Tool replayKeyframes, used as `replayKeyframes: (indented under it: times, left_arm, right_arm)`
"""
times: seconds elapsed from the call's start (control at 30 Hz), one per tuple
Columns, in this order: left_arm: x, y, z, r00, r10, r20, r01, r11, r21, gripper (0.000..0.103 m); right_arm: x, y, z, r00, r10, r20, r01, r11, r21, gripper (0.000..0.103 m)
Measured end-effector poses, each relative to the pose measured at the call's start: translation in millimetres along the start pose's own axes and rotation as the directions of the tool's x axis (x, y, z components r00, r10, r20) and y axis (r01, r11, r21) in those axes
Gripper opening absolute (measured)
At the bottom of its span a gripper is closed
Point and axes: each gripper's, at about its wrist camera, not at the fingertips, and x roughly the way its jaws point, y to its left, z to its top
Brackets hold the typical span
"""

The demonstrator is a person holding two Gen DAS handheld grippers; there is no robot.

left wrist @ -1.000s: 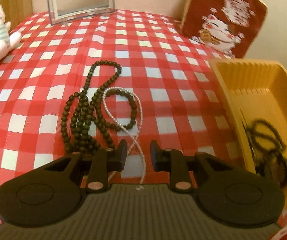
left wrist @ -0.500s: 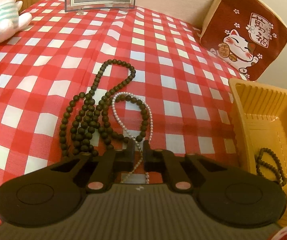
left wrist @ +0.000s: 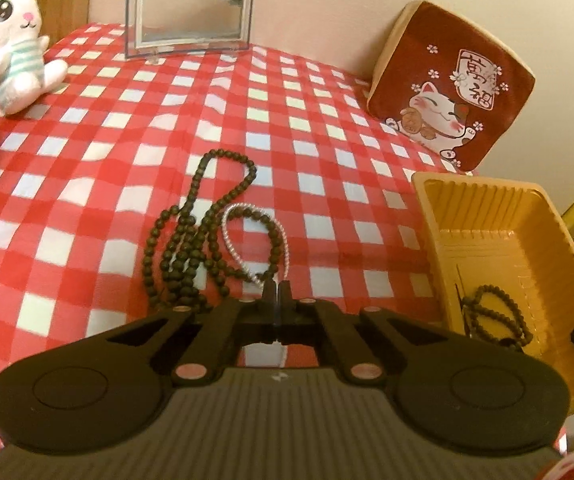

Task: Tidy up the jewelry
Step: 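Reach the left tool to the white pearl strand and close on it, then lift the pearl strand with the left tool into the tray and open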

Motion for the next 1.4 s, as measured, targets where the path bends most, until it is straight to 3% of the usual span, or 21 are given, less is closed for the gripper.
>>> replayKeyframes:
  times: [0.07,0.13,0.5,0.63,0.7,0.73,1.0,1.4]
  left_arm:
    - [2,2,-1,1.0,0.002,-0.012,-0.002,1.0,-0.011,0.004]
    - [6,2,-3,1.0,0.019,-0.015,-0.019,0.999,-0.028,0.015]
    - [49,-3,0,0.995,0.098,-0.033,-0.099,0.993,-0.056,0.014]
    - [55,-11,1,0.991,0.136,-0.018,-0.136,0.99,-0.021,0.014]
    - [57,-16,1,0.986,0.164,-0.012,-0.164,0.986,0.014,0.007]
    - [58,-17,1,0.987,0.163,-0.015,-0.162,0.986,0.025,0.002]
    - [43,-17,2,0.994,0.109,-0.015,-0.109,0.994,0.023,0.002]
    - [-52,-31,39,0.994,-0.041,0.101,0.035,0.997,0.064,0.002]
  right_arm:
    - [0,1,1,1.0,0.001,0.002,-0.001,1.0,-0.001,0.005]
    - [0,1,0,1.0,0.001,0.002,-0.001,1.0,-0.001,0.005]
    - [-1,2,0,1.0,0.001,0.003,-0.001,1.0,-0.007,0.005]
    - [0,3,0,1.0,0.0,0.002,0.0,1.0,-0.003,0.005]
    - [0,3,0,1.0,0.0,0.002,0.0,1.0,-0.003,0.005]
    - [0,2,0,1.0,0.0,0.002,0.0,1.0,-0.003,0.005]
    - [0,2,-1,1.0,0.002,0.0,-0.002,1.0,-0.002,0.005]
    - [1,1,-2,1.0,0.007,0.003,-0.007,1.0,0.0,0.005]
